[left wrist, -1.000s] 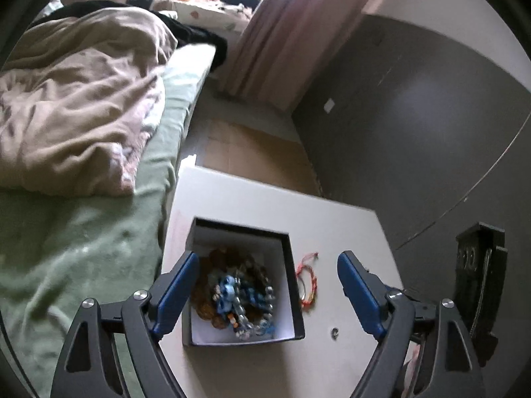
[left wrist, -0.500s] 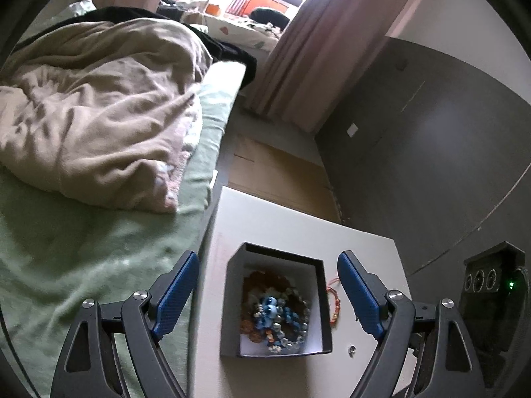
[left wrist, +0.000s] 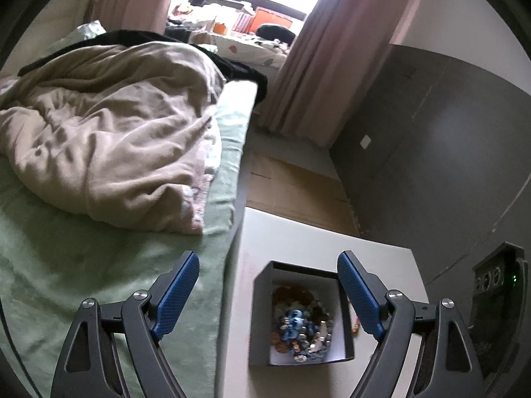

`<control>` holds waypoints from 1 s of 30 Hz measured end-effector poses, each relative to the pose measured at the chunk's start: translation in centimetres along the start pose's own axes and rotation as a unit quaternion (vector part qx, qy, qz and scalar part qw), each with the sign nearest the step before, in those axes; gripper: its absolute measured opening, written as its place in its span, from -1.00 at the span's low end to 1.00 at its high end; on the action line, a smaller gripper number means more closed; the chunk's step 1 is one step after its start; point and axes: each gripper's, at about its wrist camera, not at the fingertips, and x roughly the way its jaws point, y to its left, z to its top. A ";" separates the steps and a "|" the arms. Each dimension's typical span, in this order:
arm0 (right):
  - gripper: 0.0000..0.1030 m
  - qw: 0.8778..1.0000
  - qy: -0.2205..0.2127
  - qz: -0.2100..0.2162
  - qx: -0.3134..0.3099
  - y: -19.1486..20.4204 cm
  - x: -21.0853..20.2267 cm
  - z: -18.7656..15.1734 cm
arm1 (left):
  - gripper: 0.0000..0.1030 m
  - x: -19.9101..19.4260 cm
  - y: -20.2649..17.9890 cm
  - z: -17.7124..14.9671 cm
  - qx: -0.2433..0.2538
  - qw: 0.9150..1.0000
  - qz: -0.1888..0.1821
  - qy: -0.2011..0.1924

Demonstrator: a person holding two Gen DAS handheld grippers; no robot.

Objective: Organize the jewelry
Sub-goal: 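Lower the butterfly brooch into the box and open the right tool, then move the left tool to the red string bracelet beside the box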

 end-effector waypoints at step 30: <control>1.00 0.989 -0.047 -0.129 0.056 -9.0 -9.3 0.3 | 0.22 5.3 -11.9 -5.3 0.130 0.984 -0.072 0.096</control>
